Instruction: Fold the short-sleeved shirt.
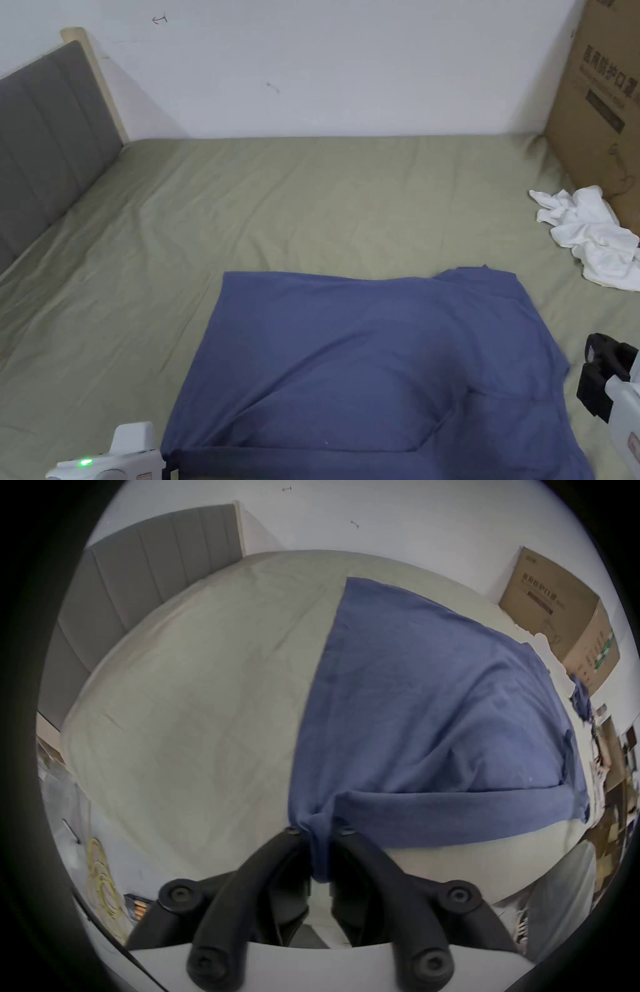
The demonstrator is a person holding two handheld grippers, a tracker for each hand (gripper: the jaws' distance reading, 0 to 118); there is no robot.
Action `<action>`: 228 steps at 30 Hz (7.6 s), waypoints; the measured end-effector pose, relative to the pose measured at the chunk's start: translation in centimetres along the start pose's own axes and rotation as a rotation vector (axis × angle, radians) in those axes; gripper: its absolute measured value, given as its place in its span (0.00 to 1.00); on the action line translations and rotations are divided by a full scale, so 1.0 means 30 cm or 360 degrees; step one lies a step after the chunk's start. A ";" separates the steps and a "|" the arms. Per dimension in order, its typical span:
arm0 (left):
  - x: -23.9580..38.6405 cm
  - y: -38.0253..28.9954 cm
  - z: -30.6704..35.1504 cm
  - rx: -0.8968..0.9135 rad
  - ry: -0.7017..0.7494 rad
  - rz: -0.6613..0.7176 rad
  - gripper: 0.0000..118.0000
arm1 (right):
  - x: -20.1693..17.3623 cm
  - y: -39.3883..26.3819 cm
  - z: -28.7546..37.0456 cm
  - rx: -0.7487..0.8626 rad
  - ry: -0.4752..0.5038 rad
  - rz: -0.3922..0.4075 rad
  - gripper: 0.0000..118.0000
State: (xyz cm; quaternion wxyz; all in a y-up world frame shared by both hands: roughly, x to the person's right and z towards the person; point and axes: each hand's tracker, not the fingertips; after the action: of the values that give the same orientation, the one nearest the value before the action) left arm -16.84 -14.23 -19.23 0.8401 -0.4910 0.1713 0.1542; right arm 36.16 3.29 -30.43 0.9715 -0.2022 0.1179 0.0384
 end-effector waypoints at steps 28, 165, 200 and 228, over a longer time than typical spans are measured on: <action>0.017 0.061 0.145 0.0248 -0.0048 0.0036 0.01 | 0.076 -0.352 -0.091 -0.0683 -0.0025 -0.0146 0.00; 0.083 0.228 0.082 0.0207 -0.0180 -0.0010 0.02 | 0.137 -0.289 -0.239 -0.0738 -0.0029 -0.0202 0.04; 0.336 0.304 0.552 0.1190 -0.0139 -0.0095 0.70 | 0.064 0.170 0.016 0.0210 -0.0043 -0.0101 0.74; 0.271 0.904 -0.213 0.0405 -0.0084 -0.0118 0.30 | -0.004 0.180 -0.162 0.0060 -0.0029 -0.0056 0.00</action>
State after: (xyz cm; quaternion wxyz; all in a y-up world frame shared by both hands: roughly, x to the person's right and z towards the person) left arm -22.05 -6.34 -46.68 0.9050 -0.3822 0.1490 0.1128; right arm 34.34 6.29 -36.81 0.9767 -0.1855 0.1062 0.0210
